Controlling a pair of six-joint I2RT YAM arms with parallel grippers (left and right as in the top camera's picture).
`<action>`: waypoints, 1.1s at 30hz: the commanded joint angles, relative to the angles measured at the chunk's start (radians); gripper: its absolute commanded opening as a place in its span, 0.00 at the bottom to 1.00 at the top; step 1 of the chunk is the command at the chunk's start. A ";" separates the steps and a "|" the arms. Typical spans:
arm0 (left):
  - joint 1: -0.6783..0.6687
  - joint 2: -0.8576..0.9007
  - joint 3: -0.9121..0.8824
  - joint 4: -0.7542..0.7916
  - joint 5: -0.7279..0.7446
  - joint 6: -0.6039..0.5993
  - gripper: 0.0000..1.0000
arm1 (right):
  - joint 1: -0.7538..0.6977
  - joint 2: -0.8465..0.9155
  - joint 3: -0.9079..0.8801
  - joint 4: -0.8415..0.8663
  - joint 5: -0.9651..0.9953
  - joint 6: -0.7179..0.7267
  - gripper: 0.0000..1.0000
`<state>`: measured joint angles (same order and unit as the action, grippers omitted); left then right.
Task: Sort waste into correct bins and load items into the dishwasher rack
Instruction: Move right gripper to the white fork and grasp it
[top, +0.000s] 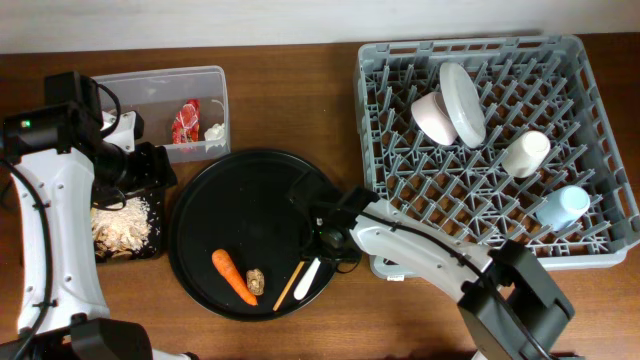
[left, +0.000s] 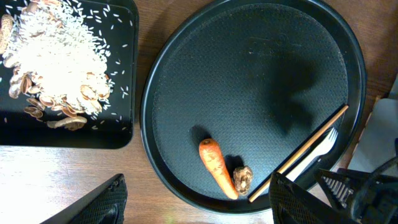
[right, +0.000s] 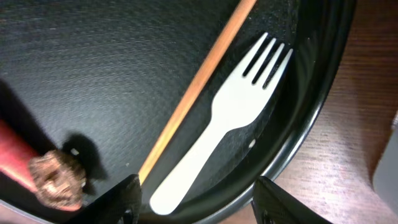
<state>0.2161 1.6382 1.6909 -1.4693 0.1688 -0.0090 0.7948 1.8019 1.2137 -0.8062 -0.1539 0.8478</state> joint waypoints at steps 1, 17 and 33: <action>0.000 0.000 -0.004 0.002 0.010 -0.006 0.72 | 0.004 0.038 -0.015 0.018 0.021 0.022 0.60; 0.000 0.000 -0.004 0.003 0.010 -0.006 0.72 | 0.004 0.120 -0.015 0.117 0.145 0.026 0.32; 0.000 0.000 -0.004 0.002 0.010 -0.006 0.72 | 0.004 0.146 -0.015 0.154 0.192 0.025 0.06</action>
<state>0.2161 1.6382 1.6913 -1.4693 0.1684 -0.0090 0.7948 1.9236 1.2041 -0.6613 0.0143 0.8654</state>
